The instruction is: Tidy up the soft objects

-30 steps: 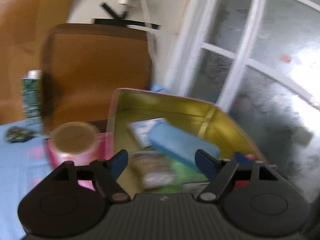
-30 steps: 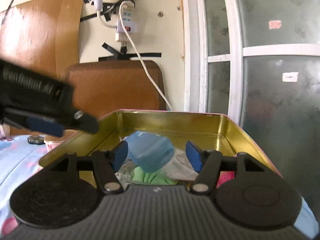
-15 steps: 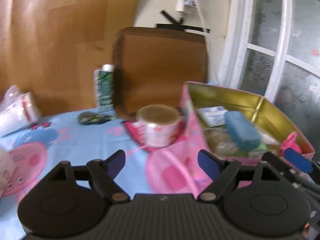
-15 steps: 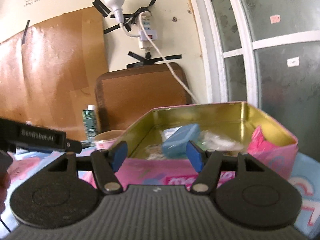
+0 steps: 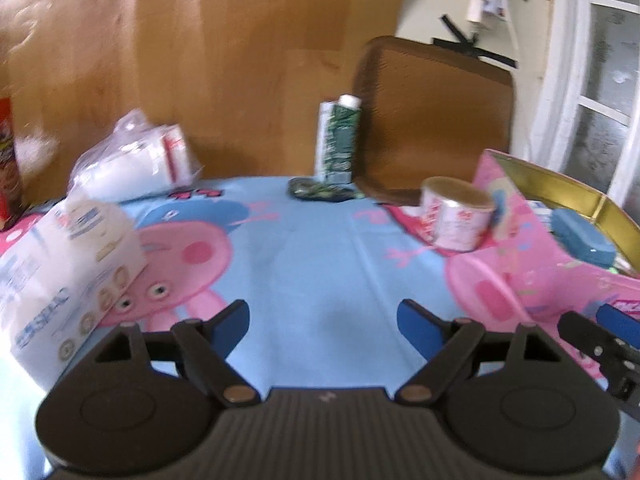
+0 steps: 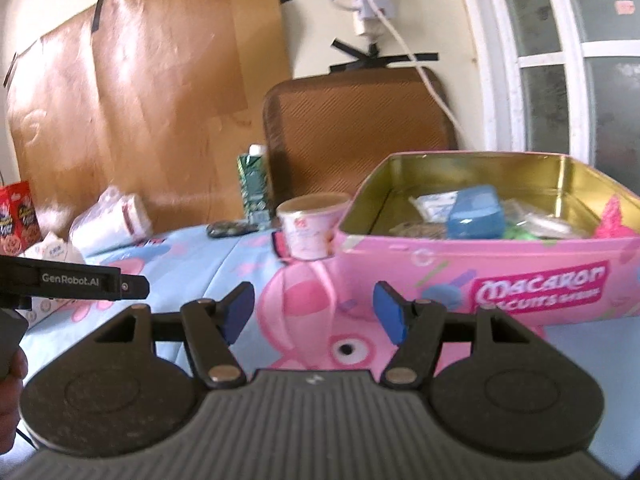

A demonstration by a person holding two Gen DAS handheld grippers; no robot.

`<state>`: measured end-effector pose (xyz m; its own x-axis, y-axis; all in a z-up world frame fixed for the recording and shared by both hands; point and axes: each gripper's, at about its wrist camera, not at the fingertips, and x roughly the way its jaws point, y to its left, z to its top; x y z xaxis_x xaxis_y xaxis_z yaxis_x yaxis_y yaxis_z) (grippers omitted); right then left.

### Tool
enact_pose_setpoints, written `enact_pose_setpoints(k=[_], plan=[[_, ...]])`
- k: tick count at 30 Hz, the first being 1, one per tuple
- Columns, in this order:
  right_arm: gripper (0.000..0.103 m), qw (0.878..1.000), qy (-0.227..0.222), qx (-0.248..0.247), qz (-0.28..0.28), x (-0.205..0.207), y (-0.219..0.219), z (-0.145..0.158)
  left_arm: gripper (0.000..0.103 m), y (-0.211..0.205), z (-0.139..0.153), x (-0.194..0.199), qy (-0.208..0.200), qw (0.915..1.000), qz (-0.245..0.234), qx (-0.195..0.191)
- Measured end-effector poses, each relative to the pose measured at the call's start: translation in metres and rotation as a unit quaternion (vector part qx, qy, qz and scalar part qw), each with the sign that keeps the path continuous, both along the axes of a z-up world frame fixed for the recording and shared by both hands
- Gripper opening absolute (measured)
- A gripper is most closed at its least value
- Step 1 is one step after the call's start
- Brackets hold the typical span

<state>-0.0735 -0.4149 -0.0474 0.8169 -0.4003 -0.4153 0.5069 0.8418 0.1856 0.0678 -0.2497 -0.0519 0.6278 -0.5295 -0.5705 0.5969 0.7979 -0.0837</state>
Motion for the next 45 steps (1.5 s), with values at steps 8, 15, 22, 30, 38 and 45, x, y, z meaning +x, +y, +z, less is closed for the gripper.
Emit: enact_pose_setpoints(k=[8,15,22,30,38,45], plan=[[0.068,0.999,0.026,-0.008,0.02,0.02,0.009,-0.004,0.084,0.015,-0.017,0.02,0.011,0.9997,0.021,0.003],[0.068,0.998,0.049,-0.007,0.036,0.035,0.015,-0.013,0.084,0.02,-0.029,0.03,0.022,0.9992,0.033,0.007],[0.068,0.997,0.061,0.023,0.044,0.04,0.011,-0.019,0.089,0.019,-0.03,0.03,0.02,0.9996,0.021,0.002],[0.068,0.996,0.061,0.026,0.053,0.042,0.013,-0.02,0.093,0.02,-0.028,0.027,0.01,0.9997,0.021,-0.003],[0.077,0.997,0.04,-0.011,0.062,0.03,0.025,-0.014,0.103,0.028,-0.006,0.001,-0.008,0.9986,-0.002,-0.051],[0.09,0.998,-0.01,-0.043,0.045,0.008,0.021,0.009,0.103,0.028,0.027,-0.023,-0.04,0.9957,-0.007,-0.083]])
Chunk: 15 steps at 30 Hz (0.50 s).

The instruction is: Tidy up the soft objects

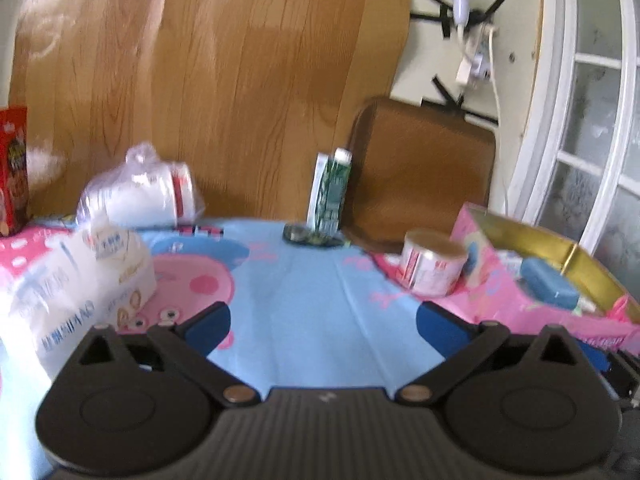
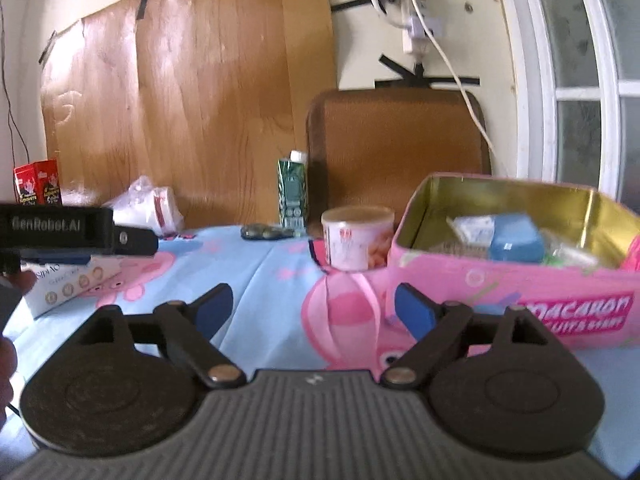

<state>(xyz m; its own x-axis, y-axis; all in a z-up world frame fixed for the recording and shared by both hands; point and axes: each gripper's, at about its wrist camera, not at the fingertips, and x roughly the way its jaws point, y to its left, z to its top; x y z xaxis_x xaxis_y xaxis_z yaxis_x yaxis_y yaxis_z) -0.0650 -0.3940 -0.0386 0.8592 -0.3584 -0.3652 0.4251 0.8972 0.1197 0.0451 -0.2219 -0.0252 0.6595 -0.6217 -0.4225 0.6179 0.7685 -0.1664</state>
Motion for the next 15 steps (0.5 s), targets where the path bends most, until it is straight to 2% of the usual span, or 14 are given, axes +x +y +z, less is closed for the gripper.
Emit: enact_pose_setpoints(k=[6,10,15], plan=[[0.092,1.0,-0.012,0.006,0.026,-0.013,0.002,0.014,0.103,-0.002,0.022,-0.016,0.0,0.9998,-0.012,-0.014],[0.096,1.0,-0.02,0.003,0.014,-0.034,0.005,0.018,0.103,-0.021,0.032,-0.032,-0.002,0.9995,-0.021,0.022],[0.096,0.999,-0.011,0.011,-0.034,-0.066,-0.003,0.014,0.103,-0.048,0.043,-0.065,-0.036,0.9975,-0.039,0.047]])
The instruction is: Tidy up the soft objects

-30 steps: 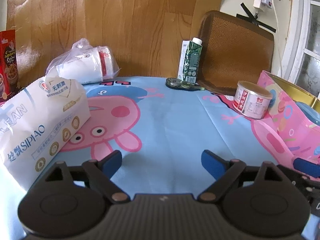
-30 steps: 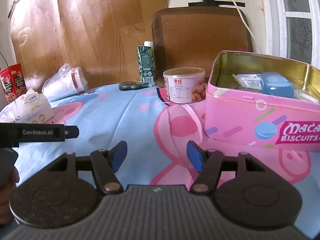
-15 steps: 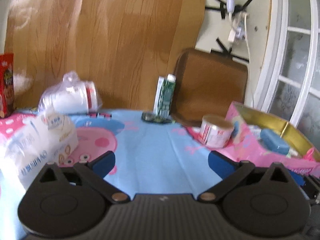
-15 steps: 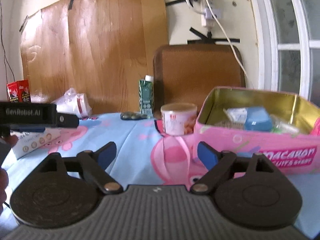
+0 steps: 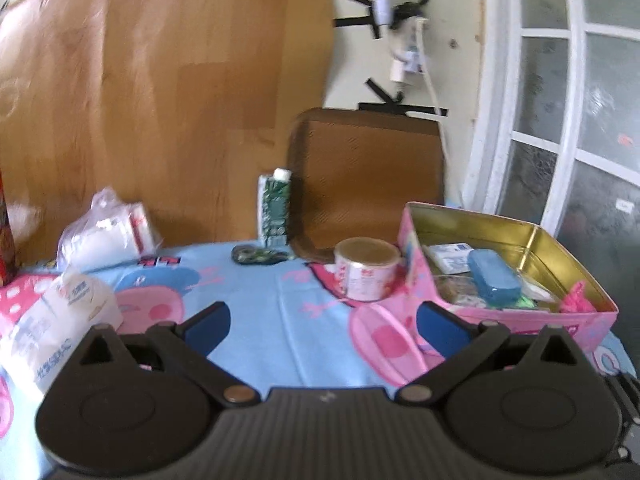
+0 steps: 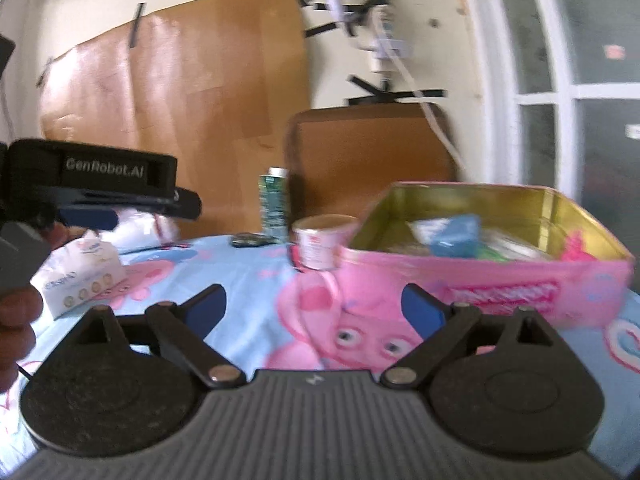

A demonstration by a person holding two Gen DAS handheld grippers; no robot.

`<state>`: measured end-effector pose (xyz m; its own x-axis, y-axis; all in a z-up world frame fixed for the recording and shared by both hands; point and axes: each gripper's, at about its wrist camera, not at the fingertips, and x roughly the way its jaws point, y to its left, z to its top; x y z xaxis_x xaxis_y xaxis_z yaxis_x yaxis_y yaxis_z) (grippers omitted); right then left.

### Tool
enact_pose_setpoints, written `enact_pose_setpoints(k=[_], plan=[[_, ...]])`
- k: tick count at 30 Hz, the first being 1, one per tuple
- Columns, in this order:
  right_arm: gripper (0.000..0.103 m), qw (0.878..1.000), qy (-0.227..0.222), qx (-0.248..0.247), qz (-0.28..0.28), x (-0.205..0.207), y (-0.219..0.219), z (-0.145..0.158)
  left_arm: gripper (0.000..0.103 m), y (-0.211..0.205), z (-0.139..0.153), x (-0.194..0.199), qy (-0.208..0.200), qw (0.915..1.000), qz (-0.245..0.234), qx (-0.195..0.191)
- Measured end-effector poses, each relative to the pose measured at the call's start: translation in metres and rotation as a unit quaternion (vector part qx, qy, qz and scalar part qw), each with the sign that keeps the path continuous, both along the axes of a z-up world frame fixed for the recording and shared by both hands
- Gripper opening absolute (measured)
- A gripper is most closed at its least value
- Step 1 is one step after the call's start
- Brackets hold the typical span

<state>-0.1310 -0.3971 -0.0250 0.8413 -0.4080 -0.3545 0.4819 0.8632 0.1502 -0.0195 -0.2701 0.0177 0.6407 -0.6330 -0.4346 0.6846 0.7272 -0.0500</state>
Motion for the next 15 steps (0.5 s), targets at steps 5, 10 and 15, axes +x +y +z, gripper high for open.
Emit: enact_pose_setpoints(k=[5,10,15], plan=[[0.096,0.999,-0.006,0.02,-0.042,-0.023,-0.012,-0.005,0.103,-0.022,-0.002,-0.023,-0.031,0.9991,0.01,0.026],[0.096,0.998,-0.01,0.033,-0.056,-0.034,-0.015,-0.01,0.103,-0.028,-0.007,-0.033,-0.014,0.9994,0.0,0.032],[0.097,0.997,-0.018,0.037,-0.065,-0.041,-0.017,-0.01,0.103,-0.03,-0.007,-0.045,-0.02,0.9992,-0.011,0.033]])
